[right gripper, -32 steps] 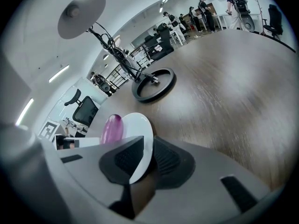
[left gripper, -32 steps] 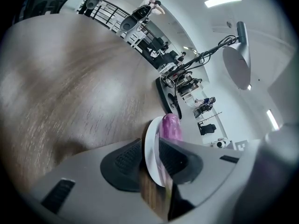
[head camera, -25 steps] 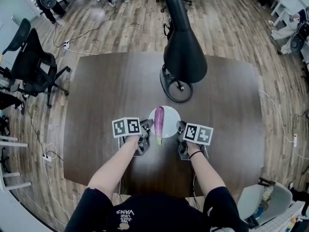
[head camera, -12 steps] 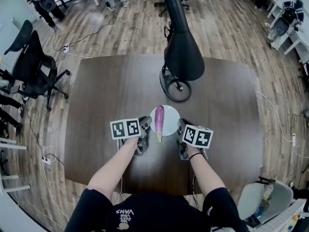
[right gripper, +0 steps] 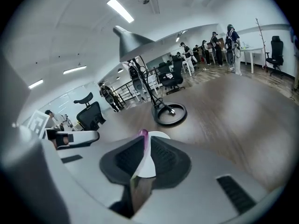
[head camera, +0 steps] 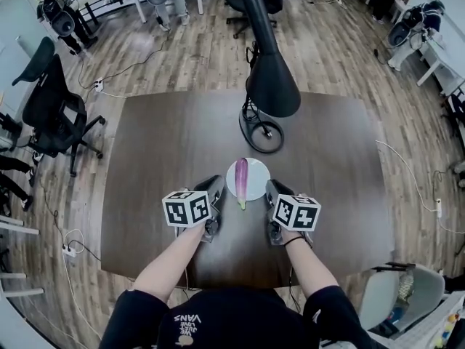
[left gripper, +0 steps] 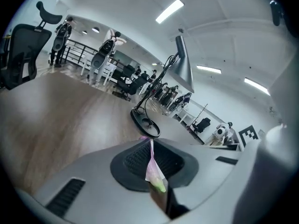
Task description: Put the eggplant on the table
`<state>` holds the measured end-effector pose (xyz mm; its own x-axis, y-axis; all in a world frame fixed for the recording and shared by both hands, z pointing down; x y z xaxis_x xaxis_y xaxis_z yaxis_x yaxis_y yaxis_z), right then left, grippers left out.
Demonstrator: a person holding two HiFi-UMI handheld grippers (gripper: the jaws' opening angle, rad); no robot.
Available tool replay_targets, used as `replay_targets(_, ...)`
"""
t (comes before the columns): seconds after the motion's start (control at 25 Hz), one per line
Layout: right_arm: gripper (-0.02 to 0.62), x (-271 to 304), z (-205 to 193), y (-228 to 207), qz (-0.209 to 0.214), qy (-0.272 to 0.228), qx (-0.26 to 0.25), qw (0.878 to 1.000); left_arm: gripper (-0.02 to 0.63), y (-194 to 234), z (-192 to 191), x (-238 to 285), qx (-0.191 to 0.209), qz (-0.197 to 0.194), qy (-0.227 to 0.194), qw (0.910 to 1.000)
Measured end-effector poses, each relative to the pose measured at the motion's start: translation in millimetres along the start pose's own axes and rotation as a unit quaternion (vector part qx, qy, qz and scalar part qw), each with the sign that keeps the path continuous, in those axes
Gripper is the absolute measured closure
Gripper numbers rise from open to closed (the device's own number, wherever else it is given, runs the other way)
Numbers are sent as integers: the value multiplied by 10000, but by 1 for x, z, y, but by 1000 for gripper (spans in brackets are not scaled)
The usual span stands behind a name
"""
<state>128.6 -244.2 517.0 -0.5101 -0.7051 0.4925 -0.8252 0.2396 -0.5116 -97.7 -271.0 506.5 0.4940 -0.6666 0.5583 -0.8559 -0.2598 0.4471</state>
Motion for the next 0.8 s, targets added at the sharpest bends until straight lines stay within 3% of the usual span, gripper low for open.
replay_targets(0.4, 572, -47, -7, 41, -13, -634, -373, 9973, 594, -22, -9, -56, 491, -239, -536, 9971)
replay_targets(0.8, 577, -89, -34, 71, -68, -932, -734, 9929, 595, -33, -32, -106, 874, -307, -808, 9924)
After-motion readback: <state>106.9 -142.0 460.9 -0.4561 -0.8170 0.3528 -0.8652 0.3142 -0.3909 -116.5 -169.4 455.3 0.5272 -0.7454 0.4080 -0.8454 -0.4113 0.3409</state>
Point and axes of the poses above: the fingertips, and each gripper's own axes: x forward along the fingers, y to its left, z out of its top, the point moved 7 cm from there along -x, backward along the fingers, and after that the axes turned 9 degrees about z, right-handed, at the moved point
